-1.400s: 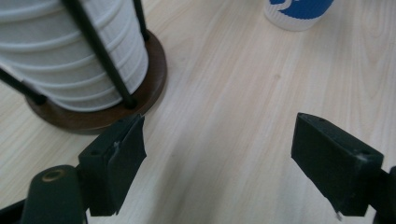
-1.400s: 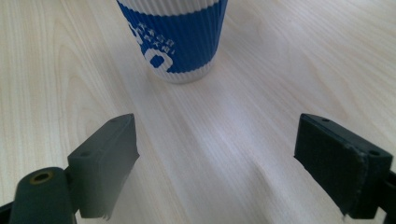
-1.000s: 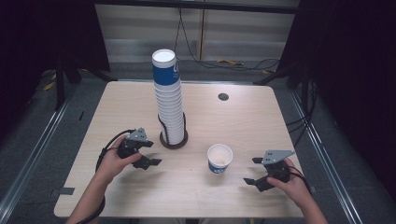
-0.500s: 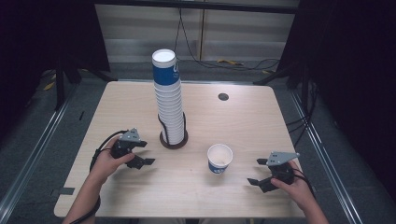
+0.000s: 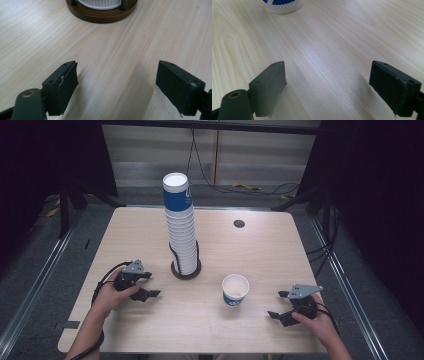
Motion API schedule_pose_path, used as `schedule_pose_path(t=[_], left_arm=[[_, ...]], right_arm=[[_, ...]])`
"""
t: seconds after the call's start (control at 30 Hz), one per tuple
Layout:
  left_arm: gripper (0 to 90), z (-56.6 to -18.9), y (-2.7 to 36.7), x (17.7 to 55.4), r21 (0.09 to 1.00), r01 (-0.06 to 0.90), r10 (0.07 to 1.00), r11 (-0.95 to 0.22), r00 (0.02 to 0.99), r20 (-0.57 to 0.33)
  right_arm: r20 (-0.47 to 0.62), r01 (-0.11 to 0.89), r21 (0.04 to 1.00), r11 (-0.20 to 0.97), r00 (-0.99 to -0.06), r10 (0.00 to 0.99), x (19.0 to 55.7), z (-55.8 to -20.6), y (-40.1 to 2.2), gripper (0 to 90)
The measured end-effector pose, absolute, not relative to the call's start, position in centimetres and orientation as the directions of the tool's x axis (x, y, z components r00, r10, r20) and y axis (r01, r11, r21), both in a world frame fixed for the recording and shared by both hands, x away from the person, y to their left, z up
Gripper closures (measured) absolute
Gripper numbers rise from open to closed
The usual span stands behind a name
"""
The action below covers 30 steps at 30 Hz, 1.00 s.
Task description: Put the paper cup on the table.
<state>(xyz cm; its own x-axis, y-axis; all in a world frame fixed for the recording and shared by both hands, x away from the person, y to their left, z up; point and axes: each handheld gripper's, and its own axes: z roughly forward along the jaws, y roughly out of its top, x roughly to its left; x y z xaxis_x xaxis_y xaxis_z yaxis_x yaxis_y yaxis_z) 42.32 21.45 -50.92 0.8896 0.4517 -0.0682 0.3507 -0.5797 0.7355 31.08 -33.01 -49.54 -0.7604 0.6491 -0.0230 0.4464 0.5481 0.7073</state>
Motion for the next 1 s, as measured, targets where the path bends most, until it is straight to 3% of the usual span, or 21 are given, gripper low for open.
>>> schedule_pose_path(t=[1.0], left_arm=[[14.3,-51.66,22.07,42.38,0.753,0.338,0.477,-0.564,0.878,-0.038]], right_arm=[[0.000,0.488,0.707,0.512,-0.724,0.690,31.03,-50.01,-33.32,11.2]])
